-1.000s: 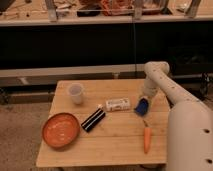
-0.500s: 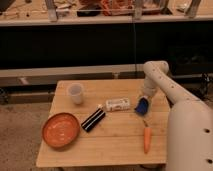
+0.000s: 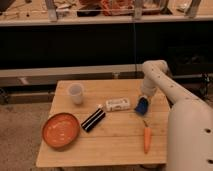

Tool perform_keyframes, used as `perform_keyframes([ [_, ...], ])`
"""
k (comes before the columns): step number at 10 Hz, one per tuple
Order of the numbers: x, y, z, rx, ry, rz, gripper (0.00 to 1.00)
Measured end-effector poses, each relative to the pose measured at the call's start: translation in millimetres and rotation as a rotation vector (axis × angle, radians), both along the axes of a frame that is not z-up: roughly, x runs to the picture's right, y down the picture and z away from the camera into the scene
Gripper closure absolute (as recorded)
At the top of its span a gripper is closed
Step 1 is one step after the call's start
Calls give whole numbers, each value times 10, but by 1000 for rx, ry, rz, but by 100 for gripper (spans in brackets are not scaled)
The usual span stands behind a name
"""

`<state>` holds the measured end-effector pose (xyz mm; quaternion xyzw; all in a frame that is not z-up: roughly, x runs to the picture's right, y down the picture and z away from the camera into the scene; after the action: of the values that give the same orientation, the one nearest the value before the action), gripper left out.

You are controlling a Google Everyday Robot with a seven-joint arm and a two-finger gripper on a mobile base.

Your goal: Place the white sponge in the ceramic bowl

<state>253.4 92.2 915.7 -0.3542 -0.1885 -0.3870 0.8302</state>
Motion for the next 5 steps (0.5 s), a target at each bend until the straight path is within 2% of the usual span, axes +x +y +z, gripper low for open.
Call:
perform_keyframes([
  [2, -83, -26, -20, 3, -7, -16, 96],
  [3, -112, -36, -34, 6, -12, -26, 99],
  [5, -171, -27, -78, 9, -17, -45, 99],
])
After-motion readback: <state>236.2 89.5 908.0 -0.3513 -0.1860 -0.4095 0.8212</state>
